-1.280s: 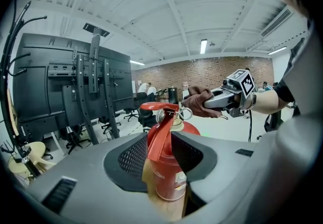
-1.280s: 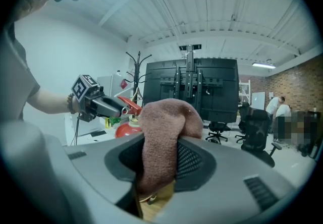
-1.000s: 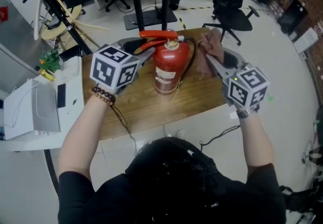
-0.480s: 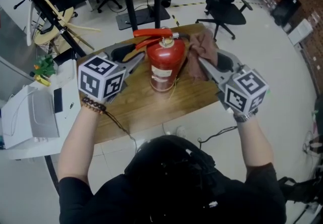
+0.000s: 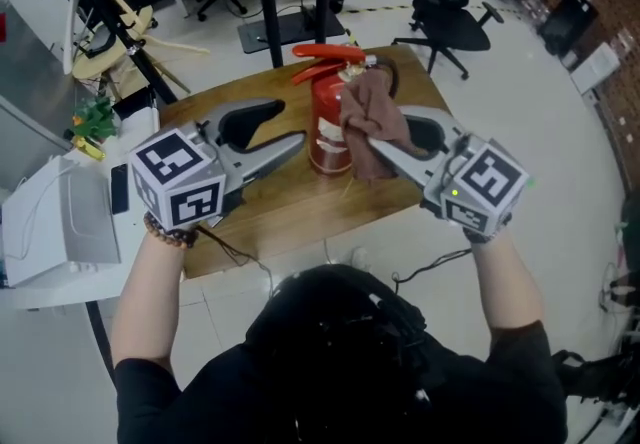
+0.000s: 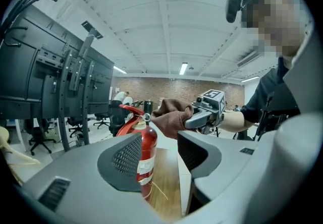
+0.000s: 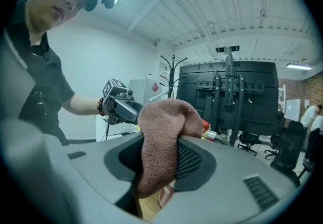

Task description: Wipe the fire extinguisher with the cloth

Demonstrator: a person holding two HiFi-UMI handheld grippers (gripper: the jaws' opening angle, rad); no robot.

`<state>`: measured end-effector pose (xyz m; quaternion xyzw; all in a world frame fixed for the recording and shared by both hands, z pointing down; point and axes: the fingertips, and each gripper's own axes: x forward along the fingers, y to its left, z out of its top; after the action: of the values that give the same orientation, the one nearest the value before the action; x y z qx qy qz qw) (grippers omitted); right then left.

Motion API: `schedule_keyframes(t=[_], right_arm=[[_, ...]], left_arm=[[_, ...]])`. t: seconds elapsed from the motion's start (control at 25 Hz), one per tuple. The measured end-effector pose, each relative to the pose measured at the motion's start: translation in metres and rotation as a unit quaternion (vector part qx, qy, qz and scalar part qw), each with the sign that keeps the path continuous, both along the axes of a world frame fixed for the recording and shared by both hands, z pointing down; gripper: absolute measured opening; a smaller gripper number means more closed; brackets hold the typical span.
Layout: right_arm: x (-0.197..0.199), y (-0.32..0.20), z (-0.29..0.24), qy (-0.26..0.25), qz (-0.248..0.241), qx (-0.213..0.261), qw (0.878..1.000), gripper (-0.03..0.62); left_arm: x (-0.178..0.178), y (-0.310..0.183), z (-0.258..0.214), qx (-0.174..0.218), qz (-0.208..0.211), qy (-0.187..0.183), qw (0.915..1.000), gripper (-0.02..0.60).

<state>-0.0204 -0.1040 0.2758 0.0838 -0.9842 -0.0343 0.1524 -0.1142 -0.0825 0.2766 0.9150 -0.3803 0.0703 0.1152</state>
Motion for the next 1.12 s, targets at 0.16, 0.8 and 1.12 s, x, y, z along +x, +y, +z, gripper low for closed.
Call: schedule_keyframes(t=[0.16,0.8,1.12], right_arm=[[-0.020,0.026,0.001,0.013,-0.048,0.034,0.998,0.155],[-0.054,0.104,0.030,0.111,-0.191,0.124,0.967,0.156],[-0.056,0.099,0.045,0.148,-0.179,0.157,0.960,0.160]], left_arm=[[0.010,0.021,-0.015,0.024,0.042,-0.024,0.9986,0.308],[0.053,0.070,0.006,0.000,0.210,-0.077,0.9745,0.334],[0.050,0.066,0.019,0.009,0.192,-0.102,0.9761,0.154]])
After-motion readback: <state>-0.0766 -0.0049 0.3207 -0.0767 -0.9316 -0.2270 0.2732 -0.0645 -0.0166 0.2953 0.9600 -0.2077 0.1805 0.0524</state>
